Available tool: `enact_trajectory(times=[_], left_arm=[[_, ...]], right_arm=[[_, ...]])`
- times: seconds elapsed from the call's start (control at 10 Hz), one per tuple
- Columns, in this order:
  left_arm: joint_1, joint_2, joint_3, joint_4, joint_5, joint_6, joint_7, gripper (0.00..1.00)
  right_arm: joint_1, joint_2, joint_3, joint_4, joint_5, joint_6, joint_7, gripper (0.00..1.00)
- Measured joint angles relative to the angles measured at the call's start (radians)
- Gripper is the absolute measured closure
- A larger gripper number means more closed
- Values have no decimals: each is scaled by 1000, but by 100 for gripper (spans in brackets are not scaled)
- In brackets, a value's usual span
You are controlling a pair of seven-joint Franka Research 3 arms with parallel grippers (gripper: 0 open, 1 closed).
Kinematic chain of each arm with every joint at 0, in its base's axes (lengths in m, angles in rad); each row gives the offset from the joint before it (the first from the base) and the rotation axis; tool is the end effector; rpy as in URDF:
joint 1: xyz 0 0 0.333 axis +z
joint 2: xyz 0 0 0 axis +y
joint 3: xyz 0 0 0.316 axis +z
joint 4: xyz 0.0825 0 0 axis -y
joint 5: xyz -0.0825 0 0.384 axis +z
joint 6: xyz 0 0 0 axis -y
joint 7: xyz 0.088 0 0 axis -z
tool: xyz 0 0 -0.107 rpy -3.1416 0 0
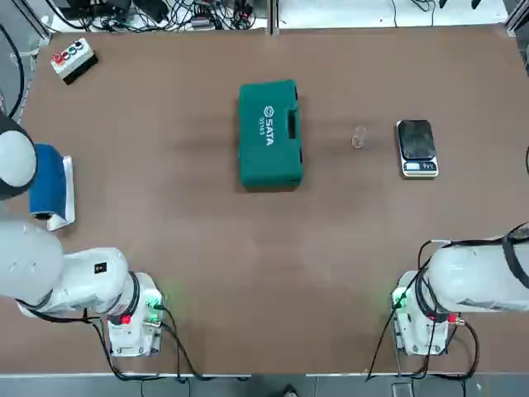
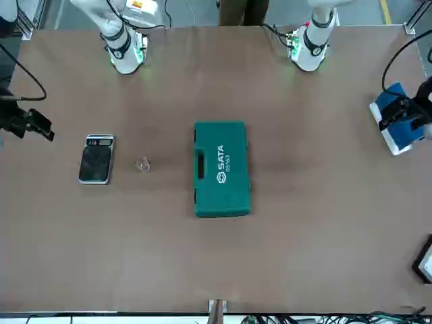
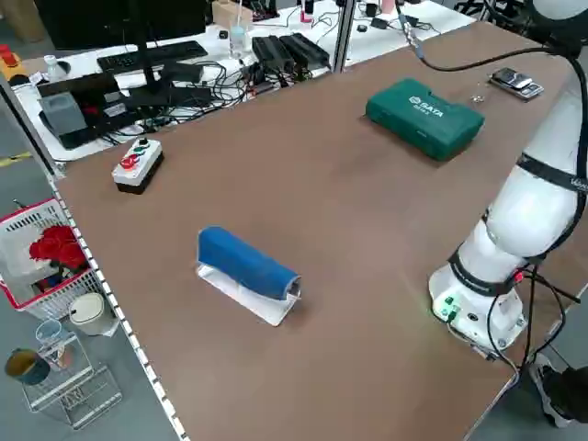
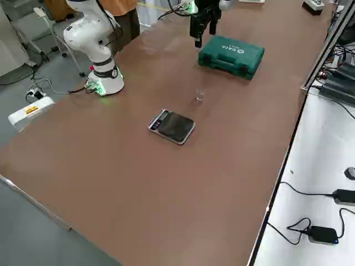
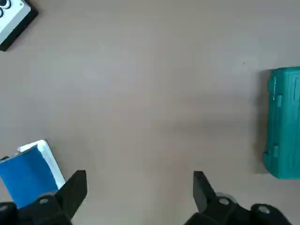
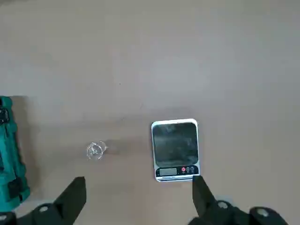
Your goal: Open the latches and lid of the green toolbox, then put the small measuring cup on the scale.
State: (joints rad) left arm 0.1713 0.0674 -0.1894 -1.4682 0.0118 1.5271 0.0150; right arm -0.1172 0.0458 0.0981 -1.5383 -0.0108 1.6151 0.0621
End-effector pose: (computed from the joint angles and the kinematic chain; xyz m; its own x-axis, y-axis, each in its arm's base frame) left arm 0.5712 -0.0050 0.6316 0.9995 -0.0323 -0.0073 -0.0322 -0.9995 0.0010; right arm 0.5730 -0.0134 0.6182 0.9962 -0.0809 0.0315 -0.0810 -0.9967 0.0044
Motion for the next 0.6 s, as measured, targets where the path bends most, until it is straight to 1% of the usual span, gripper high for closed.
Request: enact_trajectory(times=[0.6], left_arm=[[6, -2, 2, -3, 0, -12, 9, 0]], right_arm=[[3, 4, 2, -2, 1, 0, 1, 0]])
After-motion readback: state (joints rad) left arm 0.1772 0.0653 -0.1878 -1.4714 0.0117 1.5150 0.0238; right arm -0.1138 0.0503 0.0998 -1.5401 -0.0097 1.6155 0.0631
